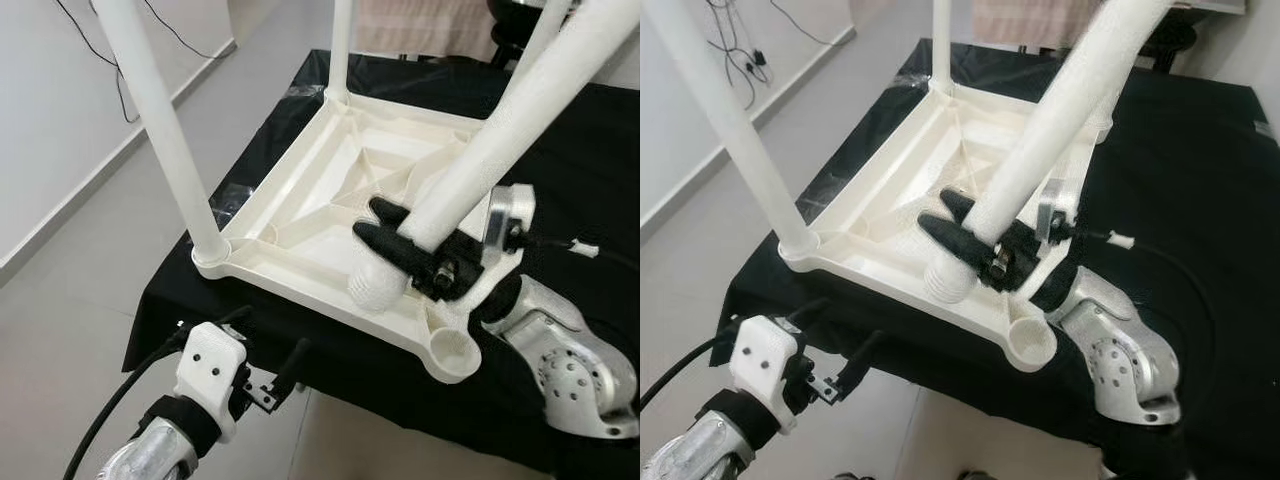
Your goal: Building children table
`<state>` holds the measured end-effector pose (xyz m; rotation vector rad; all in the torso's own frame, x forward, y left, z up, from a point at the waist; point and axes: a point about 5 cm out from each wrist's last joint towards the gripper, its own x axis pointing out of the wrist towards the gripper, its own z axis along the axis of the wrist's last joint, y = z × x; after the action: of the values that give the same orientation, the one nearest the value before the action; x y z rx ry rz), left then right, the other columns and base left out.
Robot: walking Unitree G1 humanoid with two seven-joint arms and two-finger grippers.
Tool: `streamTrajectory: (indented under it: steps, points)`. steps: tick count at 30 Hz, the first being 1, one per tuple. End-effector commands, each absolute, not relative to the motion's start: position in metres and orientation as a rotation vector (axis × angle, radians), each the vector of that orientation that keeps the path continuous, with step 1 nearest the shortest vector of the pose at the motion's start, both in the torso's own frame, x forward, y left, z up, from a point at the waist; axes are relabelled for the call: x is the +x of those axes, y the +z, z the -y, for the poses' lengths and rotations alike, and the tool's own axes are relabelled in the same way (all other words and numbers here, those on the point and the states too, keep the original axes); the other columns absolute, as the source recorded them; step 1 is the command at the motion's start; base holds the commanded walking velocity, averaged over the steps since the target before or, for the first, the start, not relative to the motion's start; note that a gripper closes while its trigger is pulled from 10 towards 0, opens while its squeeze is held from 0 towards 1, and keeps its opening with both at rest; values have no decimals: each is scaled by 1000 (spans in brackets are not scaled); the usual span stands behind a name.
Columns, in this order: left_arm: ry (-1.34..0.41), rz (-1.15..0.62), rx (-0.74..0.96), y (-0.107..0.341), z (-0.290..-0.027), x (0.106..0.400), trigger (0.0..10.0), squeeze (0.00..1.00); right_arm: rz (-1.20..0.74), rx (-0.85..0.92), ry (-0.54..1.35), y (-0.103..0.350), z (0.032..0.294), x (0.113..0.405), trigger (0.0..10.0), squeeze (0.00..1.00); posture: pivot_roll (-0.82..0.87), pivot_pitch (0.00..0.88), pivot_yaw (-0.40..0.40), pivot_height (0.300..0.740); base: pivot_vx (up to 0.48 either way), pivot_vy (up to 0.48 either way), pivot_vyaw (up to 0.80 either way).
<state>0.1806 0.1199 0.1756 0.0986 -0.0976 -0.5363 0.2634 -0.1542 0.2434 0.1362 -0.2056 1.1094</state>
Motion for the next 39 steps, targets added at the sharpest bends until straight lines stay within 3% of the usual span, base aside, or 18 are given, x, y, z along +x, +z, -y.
streamTrajectory:
  steps: [1, 15, 19, 28, 39]
  points:
    - [-582, 69, 80, 173, -116, 175, 10000, 0, 200, 107, 1131, 241, 154, 260, 10000, 0, 13, 258, -23, 740, 0, 0, 0]
    - [-826, -69, 96, 172, -113, 140, 10000, 0, 124, 47, 1308, 233, 147, 258, 10000, 0, 36, 334, -19, 740, 0, 0, 0]
    - [-820, -86, 77, 175, -116, 135, 10000, 0, 120, 17, 1312, 231, 147, 257, 10000, 0, 40, 352, -14, 740, 0, 0, 0]
    - [-816, -117, 64, 176, -119, 129, 10000, 0, 108, 6, 1252, 232, 175, 252, 10000, 0, 42, 366, 9, 740, 0, 0, 0]
    - [-725, -106, 75, 175, -131, 145, 10000, 0, 83, 7, 1319, 219, 168, 222, 10000, 0, 26, 301, 50, 740, 0, 0, 0]
